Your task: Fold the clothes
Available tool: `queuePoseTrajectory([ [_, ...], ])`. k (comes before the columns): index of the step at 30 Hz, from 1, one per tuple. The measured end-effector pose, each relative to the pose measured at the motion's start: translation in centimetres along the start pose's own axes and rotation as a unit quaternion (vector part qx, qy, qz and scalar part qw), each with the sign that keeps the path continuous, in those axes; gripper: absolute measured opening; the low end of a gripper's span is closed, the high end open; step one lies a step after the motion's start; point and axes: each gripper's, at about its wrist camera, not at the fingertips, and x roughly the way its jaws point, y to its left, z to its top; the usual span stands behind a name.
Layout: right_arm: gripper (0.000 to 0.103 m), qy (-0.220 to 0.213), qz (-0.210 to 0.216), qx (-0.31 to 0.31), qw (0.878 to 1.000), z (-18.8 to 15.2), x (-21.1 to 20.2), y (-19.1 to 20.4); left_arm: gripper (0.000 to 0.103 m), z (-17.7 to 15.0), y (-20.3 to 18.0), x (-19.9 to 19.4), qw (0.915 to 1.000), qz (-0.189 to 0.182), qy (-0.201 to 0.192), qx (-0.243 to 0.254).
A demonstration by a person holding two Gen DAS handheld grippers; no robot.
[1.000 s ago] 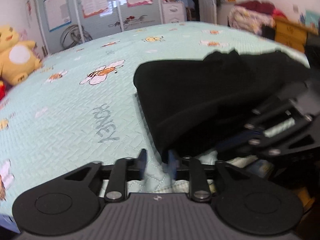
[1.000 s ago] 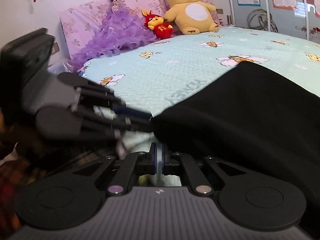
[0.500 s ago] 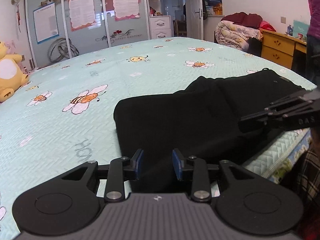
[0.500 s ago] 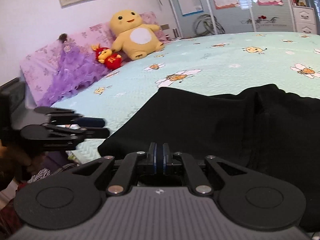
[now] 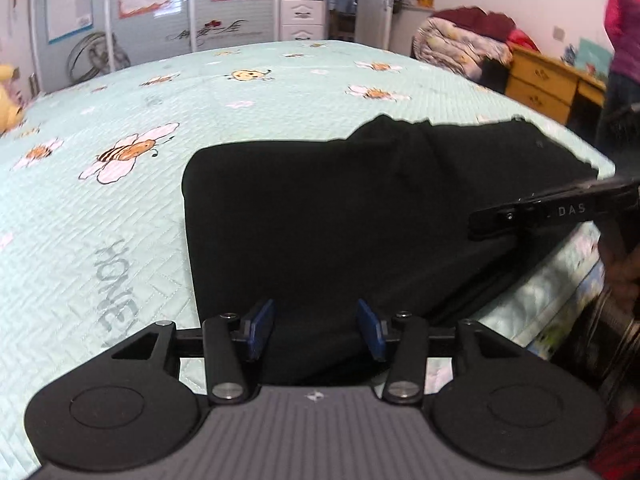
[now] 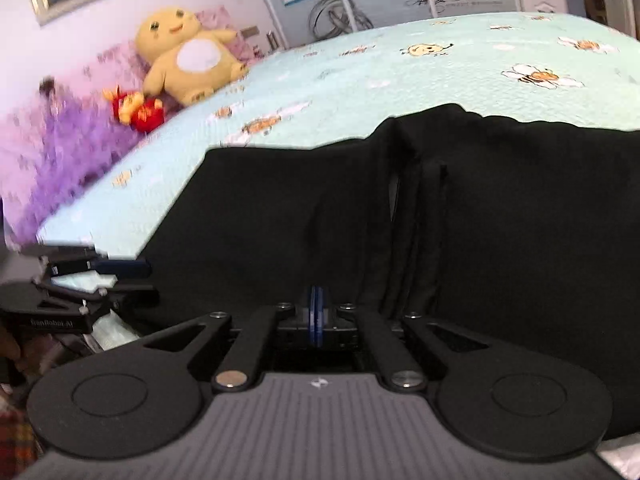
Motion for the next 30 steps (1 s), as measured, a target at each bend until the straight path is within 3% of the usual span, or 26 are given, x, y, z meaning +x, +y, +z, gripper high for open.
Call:
queuePoseTrajectory([
  [5,0.006,-0.047,0.022,0.024,0.998,2.4,-0.7,0.2,0.057,2.9,0.1,-1.0,0.9983,-0.020,-0.050,-0.024],
  [9,0.008,-0.058,0.040,0.011,0.997,4.7,1.1,1.3,0.064,5.2,2.1,1.8,0.9958,0.028,-0.061,-0.063],
  [11,0.026,-0.061,0.050,0.004,0.997,5.0,2.1,1.6,0.064,5.8,3.4,3.9,0.9930,0.045,-0.053,-0.095],
  [13,0.030,-0.062,0.038,0.013,0.997,5.0,3.4,0.6,0.064,5.8,4.4,6.8,0.9904,0.049,-0.024,-0.127],
  [15,0.028,-0.042,-0.002,0.051,0.998,4.6,4.8,-1.4,0.064,5.4,4.1,8.7,0.9906,0.055,-0.001,-0.125],
  [16,0.021,-0.036,-0.003,0.080,0.996,4.3,4.8,-2.7,0.067,5.2,3.5,8.9,0.9920,0.062,-0.002,-0.110],
  [18,0.023,-0.065,0.033,0.111,0.991,3.5,2.7,-4.2,0.072,5.1,2.5,8.9,0.9946,0.067,-0.007,-0.078],
  [19,0.031,-0.084,0.035,0.112,0.990,3.0,1.2,-4.7,0.072,5.0,2.2,8.9,0.9953,0.068,-0.008,-0.069],
  [20,0.046,-0.098,0.034,0.116,0.988,2.5,0.0,-5.2,0.073,4.9,2.4,8.7,0.9951,0.067,-0.008,-0.072],
  [22,0.063,-0.092,0.040,0.155,0.983,1.5,-1.1,-7.2,0.073,4.9,2.5,8.5,0.9944,0.066,-0.009,-0.083],
  [25,0.062,-0.050,0.068,0.200,0.976,0.4,-0.4,-9.4,0.074,5.0,2.5,8.9,0.9937,0.069,-0.006,-0.088],
  [30,0.067,-0.029,0.089,0.162,0.982,1.0,1.7,-7.4,0.076,4.7,2.4,8.6,0.9938,0.074,0.000,-0.083],
])
